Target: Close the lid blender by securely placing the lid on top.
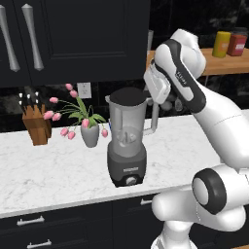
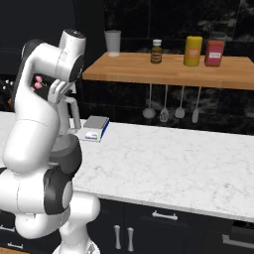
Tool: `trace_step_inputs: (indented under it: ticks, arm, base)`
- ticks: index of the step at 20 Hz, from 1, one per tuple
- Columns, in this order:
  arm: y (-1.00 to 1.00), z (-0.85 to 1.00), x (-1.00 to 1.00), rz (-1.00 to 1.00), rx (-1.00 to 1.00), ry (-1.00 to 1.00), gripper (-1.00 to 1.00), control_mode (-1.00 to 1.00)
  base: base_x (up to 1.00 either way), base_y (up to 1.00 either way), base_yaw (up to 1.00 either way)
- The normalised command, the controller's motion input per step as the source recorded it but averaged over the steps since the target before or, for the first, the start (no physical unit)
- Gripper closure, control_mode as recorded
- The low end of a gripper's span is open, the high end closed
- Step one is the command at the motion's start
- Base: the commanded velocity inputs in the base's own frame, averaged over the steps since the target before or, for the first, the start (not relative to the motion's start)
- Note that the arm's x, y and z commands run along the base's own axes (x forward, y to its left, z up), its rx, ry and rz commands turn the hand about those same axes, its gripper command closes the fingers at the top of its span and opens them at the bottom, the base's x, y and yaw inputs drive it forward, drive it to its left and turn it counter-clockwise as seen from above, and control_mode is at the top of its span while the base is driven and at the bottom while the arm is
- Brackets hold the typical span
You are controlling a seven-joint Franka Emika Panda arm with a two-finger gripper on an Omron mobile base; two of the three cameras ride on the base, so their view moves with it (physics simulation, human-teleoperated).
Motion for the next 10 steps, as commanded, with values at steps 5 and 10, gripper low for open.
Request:
trace_step_inputs:
  ticks: [5, 10]
  arm:
    - [0.00, 0.01, 0.01, 0.00, 0.00, -0.15, -1.00, -1.00]
    - [0.00, 0.01, 0.20, 0.00, 0.00, -0.10, -1.00, -1.00]
  base:
    - [0.00, 0.00, 0.00]
    - [0.00, 0.00, 0.00]
